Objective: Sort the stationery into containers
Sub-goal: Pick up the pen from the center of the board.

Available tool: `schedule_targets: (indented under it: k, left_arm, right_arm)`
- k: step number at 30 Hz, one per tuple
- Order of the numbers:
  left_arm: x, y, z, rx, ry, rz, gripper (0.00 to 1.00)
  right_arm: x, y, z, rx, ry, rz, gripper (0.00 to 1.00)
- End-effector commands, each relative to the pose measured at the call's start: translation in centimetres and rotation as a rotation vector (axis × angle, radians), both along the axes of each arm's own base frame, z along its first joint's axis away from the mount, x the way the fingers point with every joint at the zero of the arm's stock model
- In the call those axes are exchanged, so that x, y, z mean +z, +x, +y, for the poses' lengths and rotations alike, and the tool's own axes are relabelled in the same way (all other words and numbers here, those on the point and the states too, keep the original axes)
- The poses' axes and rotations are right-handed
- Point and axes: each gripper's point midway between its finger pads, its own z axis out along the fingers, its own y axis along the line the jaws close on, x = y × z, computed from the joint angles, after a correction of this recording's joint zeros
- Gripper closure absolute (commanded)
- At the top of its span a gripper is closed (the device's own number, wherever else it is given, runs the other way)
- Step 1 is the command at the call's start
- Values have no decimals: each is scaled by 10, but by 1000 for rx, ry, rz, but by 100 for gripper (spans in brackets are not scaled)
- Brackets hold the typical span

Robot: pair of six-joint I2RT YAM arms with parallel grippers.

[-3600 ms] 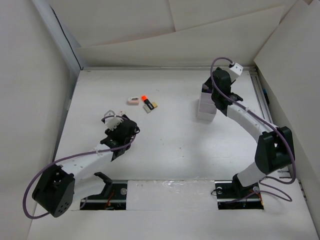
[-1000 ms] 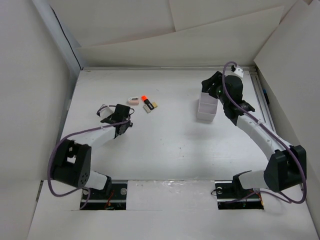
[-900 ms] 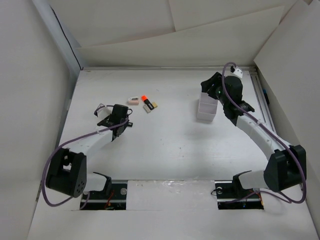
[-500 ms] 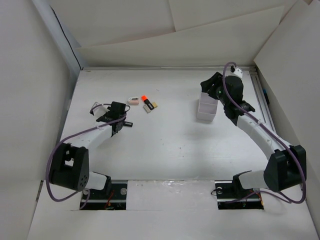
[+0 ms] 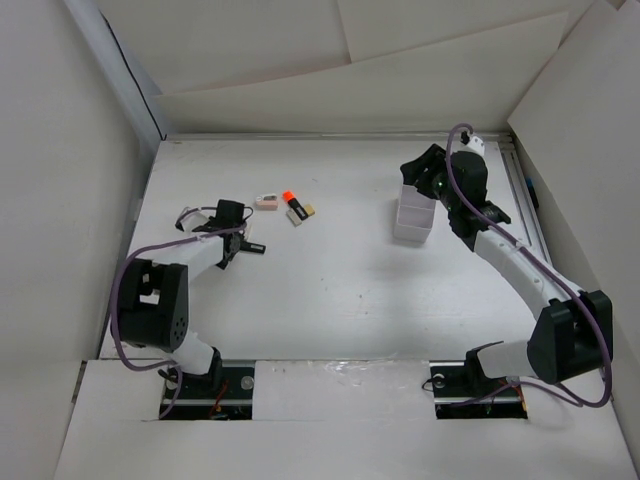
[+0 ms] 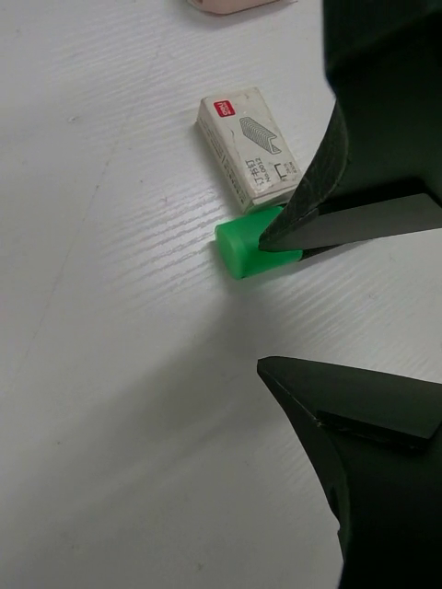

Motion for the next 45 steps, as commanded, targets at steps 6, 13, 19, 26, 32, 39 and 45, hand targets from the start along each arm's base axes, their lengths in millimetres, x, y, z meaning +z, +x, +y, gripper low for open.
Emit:
schedule_targets:
  k: [6, 13, 19, 26, 32, 39, 45]
  left_arm:
    - [14, 26, -11, -38, -35, -75, 54]
    - [2, 34, -10, -48, -8, -14, 55]
    - [-9, 33, -12, -53, -11, 18, 68]
    - [-14, 30, -15, -78, -21, 20, 84]
    - [-13, 15, -26, -137, -41, -13, 99]
    - [7, 8, -42, -220, -74, -113, 100]
    - [29, 7, -54, -320, -107, -228, 100]
  right_arm:
    - [19, 2, 3, 16, 27, -62, 40]
    - [15, 4, 3, 15, 25, -53, 40]
    - [15, 4, 2, 7, 22, -53, 40]
    - [15, 4, 2, 7, 22, -53, 40]
    - [19, -2, 15, 56, 32, -60, 32]
    - [19, -20, 46, 148, 26, -48, 22]
    - [22, -52, 99, 326, 54, -39, 18]
